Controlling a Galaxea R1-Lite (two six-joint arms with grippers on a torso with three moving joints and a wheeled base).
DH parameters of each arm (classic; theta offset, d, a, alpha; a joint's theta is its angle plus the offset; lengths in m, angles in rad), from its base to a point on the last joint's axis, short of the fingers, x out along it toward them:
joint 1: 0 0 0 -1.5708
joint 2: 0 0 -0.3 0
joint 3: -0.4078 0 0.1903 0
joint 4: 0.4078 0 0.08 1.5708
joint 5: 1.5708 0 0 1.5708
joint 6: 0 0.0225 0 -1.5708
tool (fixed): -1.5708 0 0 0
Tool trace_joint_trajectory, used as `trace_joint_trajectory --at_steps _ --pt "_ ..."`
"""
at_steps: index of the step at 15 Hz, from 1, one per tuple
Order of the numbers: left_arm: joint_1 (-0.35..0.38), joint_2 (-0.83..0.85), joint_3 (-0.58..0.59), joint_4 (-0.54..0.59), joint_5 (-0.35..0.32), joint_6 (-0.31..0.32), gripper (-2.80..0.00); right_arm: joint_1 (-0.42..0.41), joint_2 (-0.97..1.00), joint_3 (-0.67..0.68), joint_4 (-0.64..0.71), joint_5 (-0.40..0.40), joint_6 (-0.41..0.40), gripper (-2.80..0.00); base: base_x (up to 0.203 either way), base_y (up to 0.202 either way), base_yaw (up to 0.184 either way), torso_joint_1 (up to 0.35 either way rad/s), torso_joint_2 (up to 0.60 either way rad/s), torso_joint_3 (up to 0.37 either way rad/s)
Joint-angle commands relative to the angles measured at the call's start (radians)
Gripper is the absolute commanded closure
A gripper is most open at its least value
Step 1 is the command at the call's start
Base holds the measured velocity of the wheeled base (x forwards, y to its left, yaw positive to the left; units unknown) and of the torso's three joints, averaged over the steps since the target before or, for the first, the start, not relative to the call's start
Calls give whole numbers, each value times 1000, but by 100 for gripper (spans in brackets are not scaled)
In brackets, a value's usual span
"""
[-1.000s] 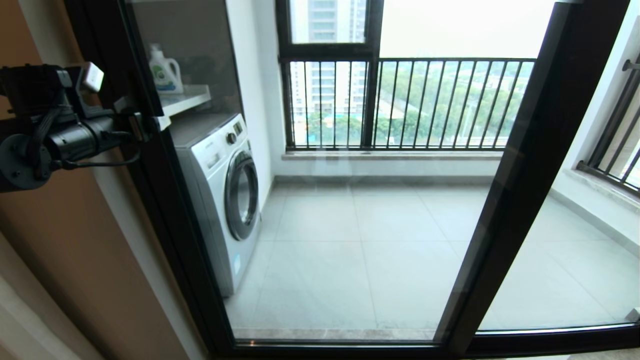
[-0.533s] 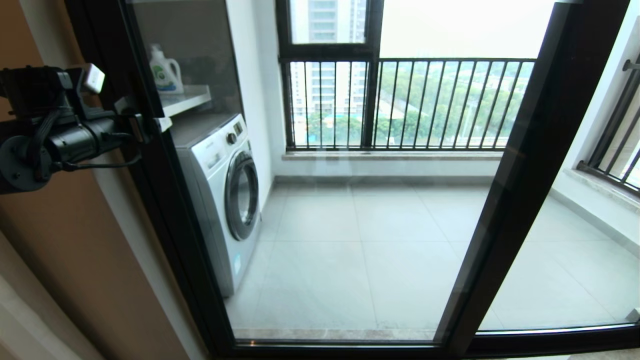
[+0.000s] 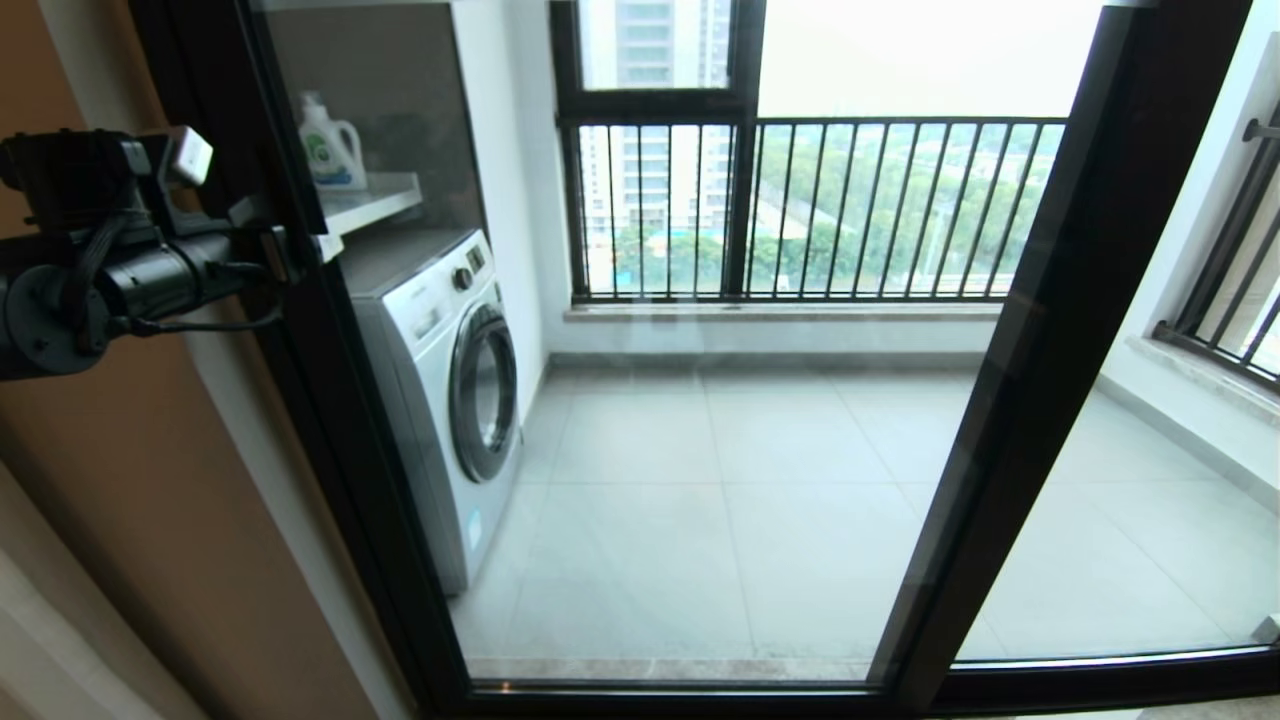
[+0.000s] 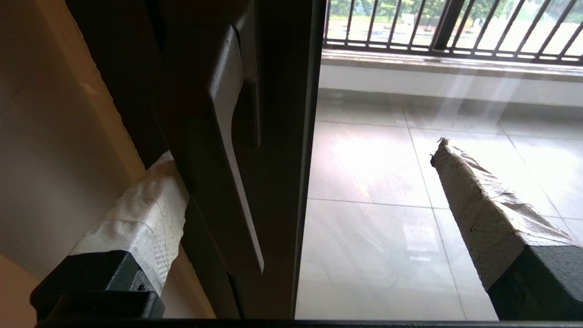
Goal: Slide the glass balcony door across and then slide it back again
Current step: Open the slid door
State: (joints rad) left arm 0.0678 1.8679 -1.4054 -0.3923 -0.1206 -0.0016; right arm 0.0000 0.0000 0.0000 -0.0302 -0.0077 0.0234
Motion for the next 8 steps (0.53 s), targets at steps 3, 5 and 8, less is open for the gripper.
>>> trace_joint_trajectory --at_steps 3,5,8 --pt "34 30 -58 -7 10 6 -280 0 0 12 0 0 1 0 0 0 0 0 0 0" --pt "35 31 -71 -5 10 16 -280 0 0 12 0 0 1 0 0 0 0 0 0 0" --pt "34 34 -90 -5 10 26 -280 0 0 12 0 1 0 0 0 0 0 0 0 0"
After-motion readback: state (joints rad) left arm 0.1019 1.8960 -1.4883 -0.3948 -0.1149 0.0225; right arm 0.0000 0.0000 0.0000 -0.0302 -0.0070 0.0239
